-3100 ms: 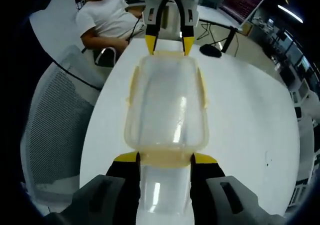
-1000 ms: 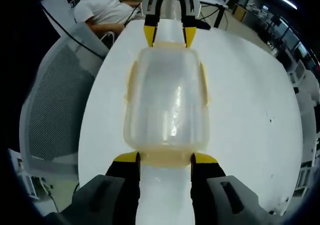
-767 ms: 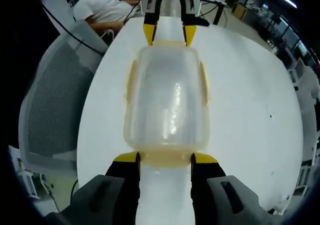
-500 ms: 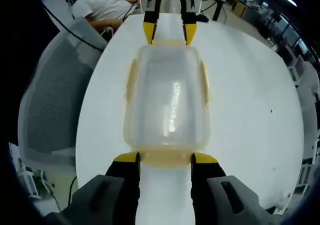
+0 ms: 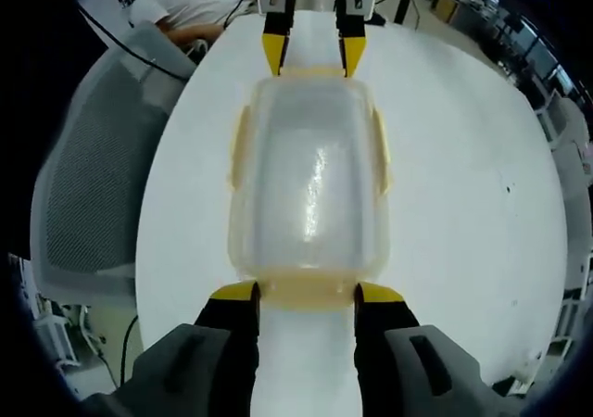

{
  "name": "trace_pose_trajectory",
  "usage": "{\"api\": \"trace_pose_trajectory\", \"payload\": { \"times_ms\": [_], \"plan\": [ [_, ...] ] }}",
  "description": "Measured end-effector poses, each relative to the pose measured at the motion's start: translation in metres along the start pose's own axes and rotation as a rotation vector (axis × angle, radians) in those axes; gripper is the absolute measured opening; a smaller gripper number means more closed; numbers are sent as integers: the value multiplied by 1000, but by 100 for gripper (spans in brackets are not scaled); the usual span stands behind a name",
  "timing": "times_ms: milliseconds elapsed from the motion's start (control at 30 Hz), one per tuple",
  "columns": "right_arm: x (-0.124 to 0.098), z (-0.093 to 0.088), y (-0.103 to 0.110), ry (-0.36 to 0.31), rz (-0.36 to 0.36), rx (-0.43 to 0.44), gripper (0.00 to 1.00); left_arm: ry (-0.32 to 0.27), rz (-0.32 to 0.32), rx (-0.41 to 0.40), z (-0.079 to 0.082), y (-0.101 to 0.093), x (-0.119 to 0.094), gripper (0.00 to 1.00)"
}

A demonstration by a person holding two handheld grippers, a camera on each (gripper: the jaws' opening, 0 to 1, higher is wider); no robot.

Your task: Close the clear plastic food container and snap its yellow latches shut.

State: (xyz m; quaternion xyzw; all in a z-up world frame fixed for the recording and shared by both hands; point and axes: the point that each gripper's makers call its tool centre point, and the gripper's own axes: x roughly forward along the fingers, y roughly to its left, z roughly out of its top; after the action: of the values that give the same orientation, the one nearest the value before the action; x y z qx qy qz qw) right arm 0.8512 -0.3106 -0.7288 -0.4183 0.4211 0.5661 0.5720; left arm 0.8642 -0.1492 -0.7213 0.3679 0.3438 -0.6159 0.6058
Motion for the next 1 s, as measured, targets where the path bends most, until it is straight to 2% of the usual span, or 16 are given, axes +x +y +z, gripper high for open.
{"api": "trace_pose_trajectory", "payload": {
  "times_ms": [367, 1000],
  "plan": [
    [1, -6, 0, 29, 6, -3, 37, -4, -11, -9, 4, -2, 3, 33],
    [1, -12, 1, 42, 6, 0, 37, 6, -22, 1, 4, -5, 10, 34]
  ]
}}
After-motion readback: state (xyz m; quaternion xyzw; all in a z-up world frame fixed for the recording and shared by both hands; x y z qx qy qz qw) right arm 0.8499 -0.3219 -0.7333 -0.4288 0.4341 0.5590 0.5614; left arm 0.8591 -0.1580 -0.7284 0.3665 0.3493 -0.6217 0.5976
